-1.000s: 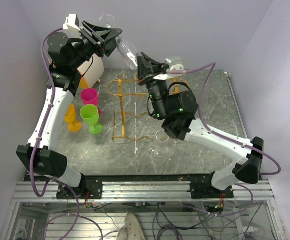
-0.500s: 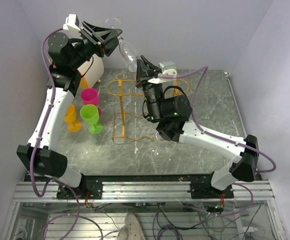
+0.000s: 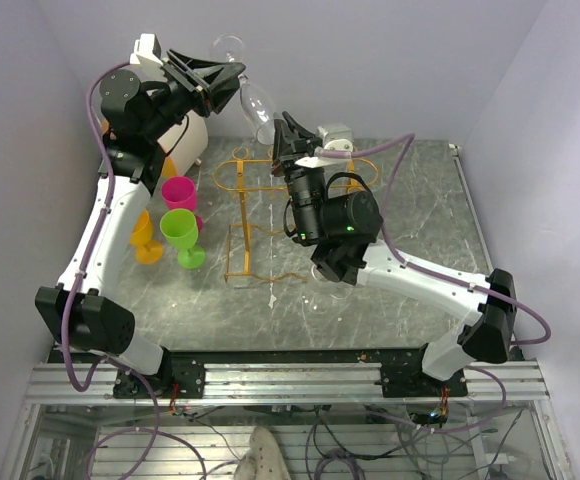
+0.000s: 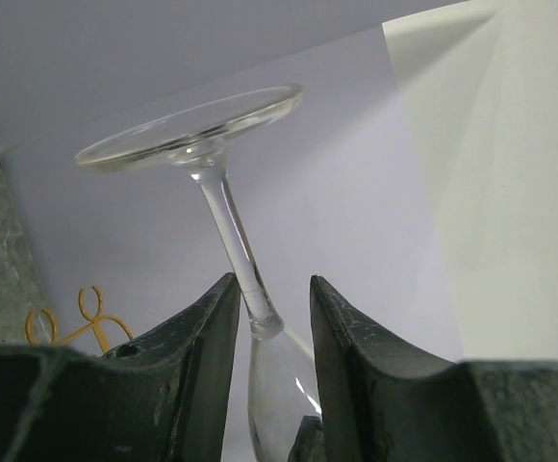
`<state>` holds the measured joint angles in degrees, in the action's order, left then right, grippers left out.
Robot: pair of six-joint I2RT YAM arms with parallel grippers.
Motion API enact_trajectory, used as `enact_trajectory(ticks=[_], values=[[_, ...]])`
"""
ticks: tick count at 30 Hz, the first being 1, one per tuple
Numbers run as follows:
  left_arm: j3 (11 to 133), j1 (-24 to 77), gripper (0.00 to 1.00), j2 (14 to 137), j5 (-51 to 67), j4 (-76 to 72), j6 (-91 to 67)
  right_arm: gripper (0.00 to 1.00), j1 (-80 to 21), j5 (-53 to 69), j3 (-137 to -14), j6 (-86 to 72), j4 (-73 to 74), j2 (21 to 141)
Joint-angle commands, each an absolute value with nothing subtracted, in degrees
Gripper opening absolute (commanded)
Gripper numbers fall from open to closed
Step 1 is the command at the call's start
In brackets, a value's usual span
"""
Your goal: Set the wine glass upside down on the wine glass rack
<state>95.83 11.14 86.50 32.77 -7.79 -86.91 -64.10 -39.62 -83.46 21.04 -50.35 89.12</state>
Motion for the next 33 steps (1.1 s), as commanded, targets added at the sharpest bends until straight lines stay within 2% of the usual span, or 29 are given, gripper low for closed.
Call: enact_trajectory(ticks=[1,8,11,17,19,20,26,27,30,32,33], values=[[95.24,11.60,0.46,86.39,33.66,-13.19,-88.92,0.00,-64.34,-40.07,-83.82,20.85,-51.74,89.99],[94.79,11.60,0.46,86.22,34.36,-14.70,-89.92,0.00,-64.39,-39.92,-84.24,20.44,-50.74,90.75],[94.88,11.60,0.36,86.14,34.53,-14.73,-89.43,0.00,-64.38,-39.92,-84.29,20.16,-50.76,90.98],[93.43,11.60,0.23,85.87,34.99,-17.44,-89.88,0.00,-64.38,-39.15,-84.31,19.32,-49.57,90.81],[92.89,11.58,0.15,85.86,35.26,-18.96,-89.98,0.00,-64.42,-38.84,-84.31,18.93,-48.56,90.71],[92.64,11.60,0.08,85.87,35.51,-20.11,-90.30,0.00,-64.36,-38.62,-84.10,18.77,-48.37,90.57],[91.62,11.22,0.07,85.76,38.32,-29.03,-91.40,0.00,-64.36,-36.20,-84.46,17.60,-44.23,90.10],[91.85,11.05,0.07,85.58,38.77,-29.12,-90.42,0.06,-64.35,-35.57,-84.62,17.40,-43.04,90.02],[93.58,10.73,0.07,84.67,39.31,-25.05,-83.38,0.41,-64.35,-34.22,-83.88,17.01,-41.39,89.32],[93.59,10.44,0.07,84.38,40.02,-26.84,-80.72,0.53,-64.34,-33.10,-83.32,16.60,-40.74,88.44],[94.22,10.31,0.07,84.41,40.33,-26.10,-79.33,0.55,-64.33,-32.63,-83.06,16.53,-40.47,88.16]])
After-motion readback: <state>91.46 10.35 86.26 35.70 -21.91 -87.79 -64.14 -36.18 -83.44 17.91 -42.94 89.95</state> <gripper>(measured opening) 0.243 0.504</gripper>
